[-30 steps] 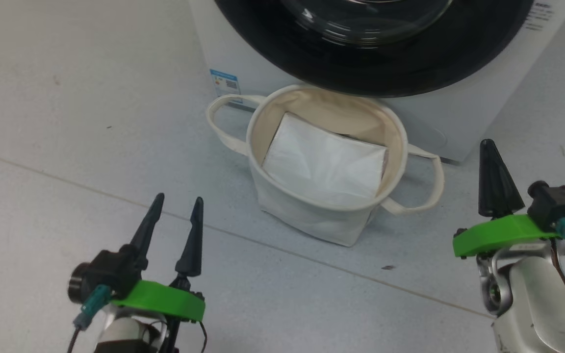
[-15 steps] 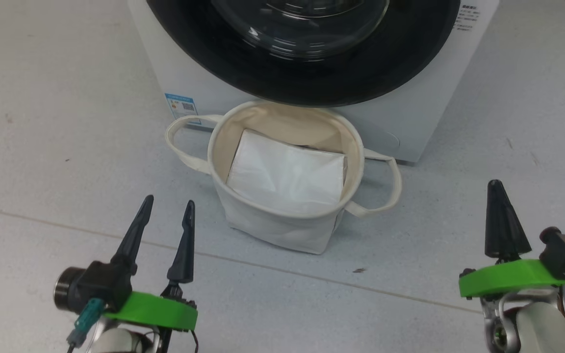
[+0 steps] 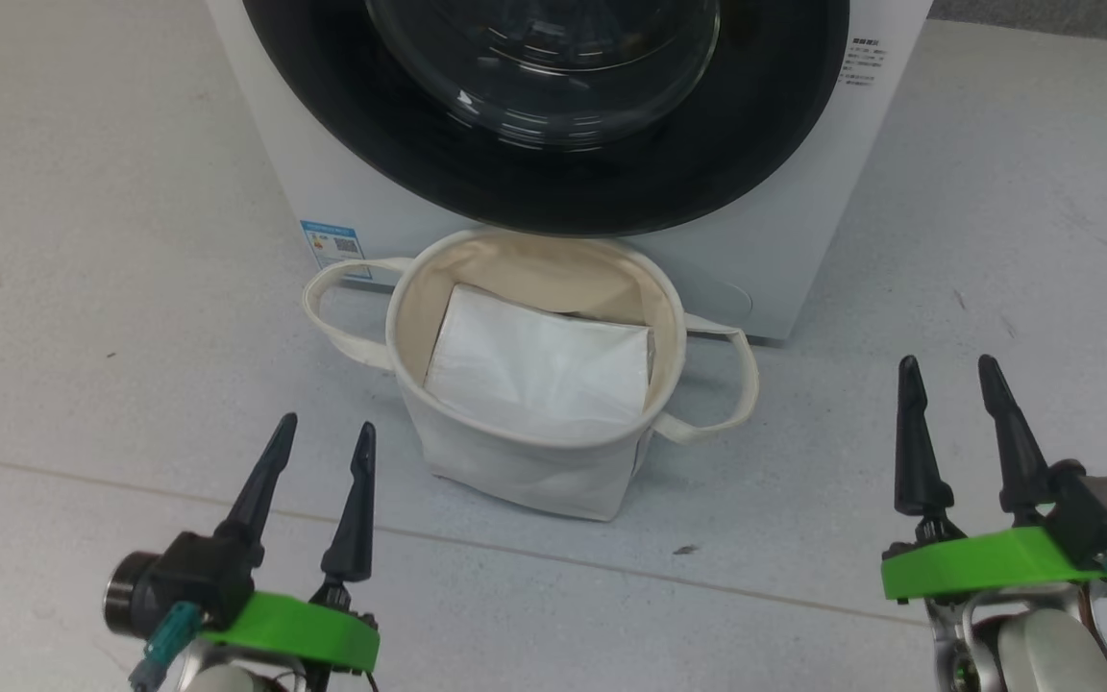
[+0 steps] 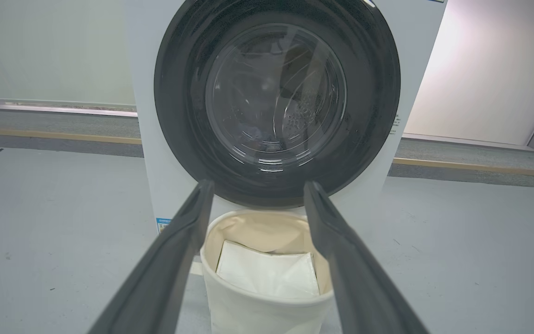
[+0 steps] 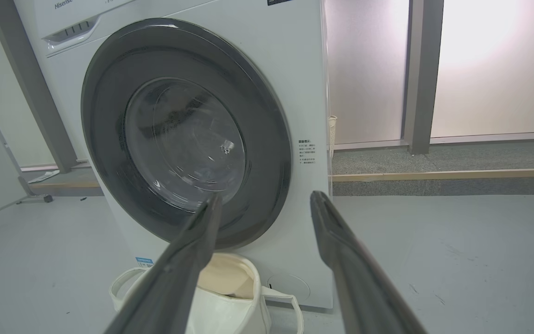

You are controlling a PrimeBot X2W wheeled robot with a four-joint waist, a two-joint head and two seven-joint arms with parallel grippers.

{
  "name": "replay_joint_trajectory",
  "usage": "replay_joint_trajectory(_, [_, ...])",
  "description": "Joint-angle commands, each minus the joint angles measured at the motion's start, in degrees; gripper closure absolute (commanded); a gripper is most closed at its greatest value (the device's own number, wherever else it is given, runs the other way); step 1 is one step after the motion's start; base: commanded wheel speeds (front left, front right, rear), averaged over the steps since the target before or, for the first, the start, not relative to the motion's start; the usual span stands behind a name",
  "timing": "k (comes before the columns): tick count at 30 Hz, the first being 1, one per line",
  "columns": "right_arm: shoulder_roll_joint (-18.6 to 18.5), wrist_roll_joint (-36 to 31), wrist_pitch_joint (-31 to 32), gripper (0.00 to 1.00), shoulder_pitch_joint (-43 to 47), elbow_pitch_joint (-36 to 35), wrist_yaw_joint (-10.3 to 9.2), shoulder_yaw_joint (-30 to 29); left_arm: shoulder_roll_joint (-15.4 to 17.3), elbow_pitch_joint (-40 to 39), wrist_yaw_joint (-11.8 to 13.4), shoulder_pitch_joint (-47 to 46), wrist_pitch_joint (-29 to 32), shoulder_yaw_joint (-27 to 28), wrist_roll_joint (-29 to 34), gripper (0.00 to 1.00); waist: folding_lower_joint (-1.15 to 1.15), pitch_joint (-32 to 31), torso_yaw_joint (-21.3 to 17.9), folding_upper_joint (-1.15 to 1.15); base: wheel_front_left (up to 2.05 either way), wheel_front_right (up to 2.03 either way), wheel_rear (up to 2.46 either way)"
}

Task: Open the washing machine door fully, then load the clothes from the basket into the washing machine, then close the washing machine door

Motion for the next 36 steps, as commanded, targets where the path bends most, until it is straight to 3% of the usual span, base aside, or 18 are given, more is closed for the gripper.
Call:
replay_joint_trajectory(1, [-0.1,-0.2,0.1,0.00,-0.9,-2.7,-0.08,1.1,0.9,-1.3,-0.3,-0.4,-0.3,1.5,-0.8,0.00,0.00,-0.2,-0.1,0.00,0.00,0.00,0.00])
replay_joint_trajectory(9, [-0.1,1.3,0.1,0.00,0.3,-0.4,-0.08,-2.4,1.1,-0.2,-0.3,0.0,-0.3,0.5,-3.8,0.00,0.00,-0.9,0.3,0.00,0.00,0.00,0.00])
replay_joint_trajectory(36, [-0.1,1.6,0.1,0.00,1.8,2.8,-0.08,-2.1,0.3,1.9,-0.3,2.2,-0.3,1.1,-2.2,0.00,0.00,-5.0,0.0,0.00,0.00,0.00,0.00])
